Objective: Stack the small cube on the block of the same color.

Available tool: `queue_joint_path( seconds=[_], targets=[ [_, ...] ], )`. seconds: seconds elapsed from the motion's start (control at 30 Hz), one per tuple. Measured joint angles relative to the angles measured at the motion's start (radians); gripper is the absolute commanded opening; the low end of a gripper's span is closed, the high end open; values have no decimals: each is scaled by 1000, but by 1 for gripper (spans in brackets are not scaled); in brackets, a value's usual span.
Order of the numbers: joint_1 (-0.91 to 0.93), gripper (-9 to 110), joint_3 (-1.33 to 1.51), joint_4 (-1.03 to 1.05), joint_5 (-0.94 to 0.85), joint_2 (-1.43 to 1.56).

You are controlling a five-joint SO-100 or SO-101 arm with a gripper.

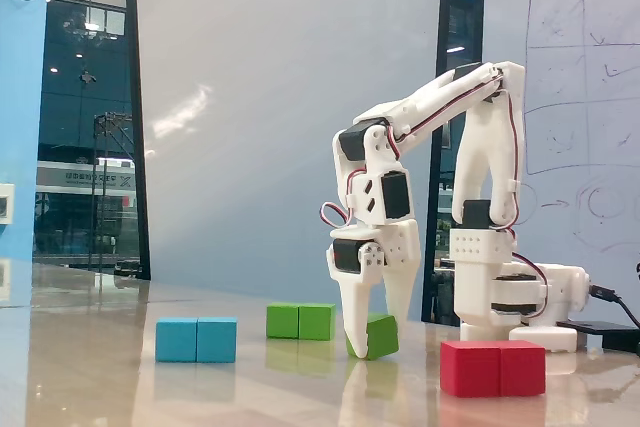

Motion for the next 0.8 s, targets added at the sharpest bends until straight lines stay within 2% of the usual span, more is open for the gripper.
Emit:
queue_joint_path(
  seconds=[0.4, 0.8],
  targets=[
    [21, 4, -109, 0, 0, 0],
    [268, 5, -396, 81, 0, 0]
  ],
)
